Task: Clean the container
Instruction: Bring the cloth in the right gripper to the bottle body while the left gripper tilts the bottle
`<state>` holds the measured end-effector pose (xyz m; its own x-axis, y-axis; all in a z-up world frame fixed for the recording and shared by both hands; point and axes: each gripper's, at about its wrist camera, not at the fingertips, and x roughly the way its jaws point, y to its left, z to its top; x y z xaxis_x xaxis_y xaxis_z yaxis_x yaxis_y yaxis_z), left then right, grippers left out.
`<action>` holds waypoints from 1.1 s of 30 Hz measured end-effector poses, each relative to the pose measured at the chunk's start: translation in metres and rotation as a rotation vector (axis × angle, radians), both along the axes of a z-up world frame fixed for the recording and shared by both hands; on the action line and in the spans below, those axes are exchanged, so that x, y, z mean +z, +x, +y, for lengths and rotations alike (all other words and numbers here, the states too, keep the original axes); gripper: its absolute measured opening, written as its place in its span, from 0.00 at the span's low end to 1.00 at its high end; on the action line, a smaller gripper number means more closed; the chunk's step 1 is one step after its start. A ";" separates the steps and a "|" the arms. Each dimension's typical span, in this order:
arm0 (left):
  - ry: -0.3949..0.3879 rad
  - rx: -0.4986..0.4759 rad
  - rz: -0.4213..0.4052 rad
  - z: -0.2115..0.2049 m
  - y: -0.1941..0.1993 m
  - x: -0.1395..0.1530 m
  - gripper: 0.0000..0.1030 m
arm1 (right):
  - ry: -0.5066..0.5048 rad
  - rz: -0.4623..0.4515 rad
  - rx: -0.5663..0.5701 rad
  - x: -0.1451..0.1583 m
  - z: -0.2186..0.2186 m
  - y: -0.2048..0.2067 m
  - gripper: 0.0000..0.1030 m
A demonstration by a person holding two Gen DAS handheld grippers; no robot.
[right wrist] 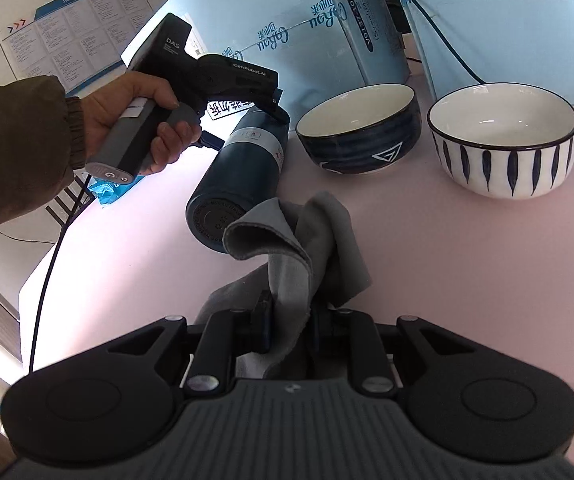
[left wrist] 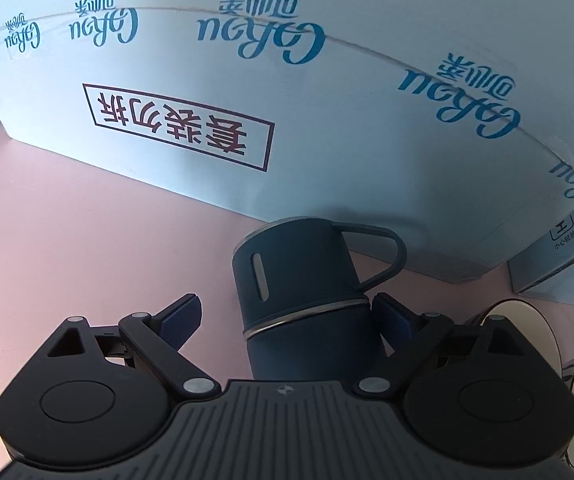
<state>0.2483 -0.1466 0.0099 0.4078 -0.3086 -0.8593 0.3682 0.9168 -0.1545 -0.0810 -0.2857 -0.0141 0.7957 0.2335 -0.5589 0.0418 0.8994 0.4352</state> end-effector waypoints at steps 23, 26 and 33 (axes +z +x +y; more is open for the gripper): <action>-0.278 -0.082 -0.313 0.036 -0.094 0.057 0.65 | 0.017 -0.014 -0.016 -0.001 -0.002 -0.004 0.20; -0.322 -0.134 -0.403 0.050 -0.137 0.078 0.64 | 0.012 -0.016 -0.005 0.000 -0.002 -0.005 0.20; -0.358 -0.193 -0.531 0.090 -0.198 0.094 0.63 | 0.007 -0.002 0.011 0.003 -0.001 -0.004 0.22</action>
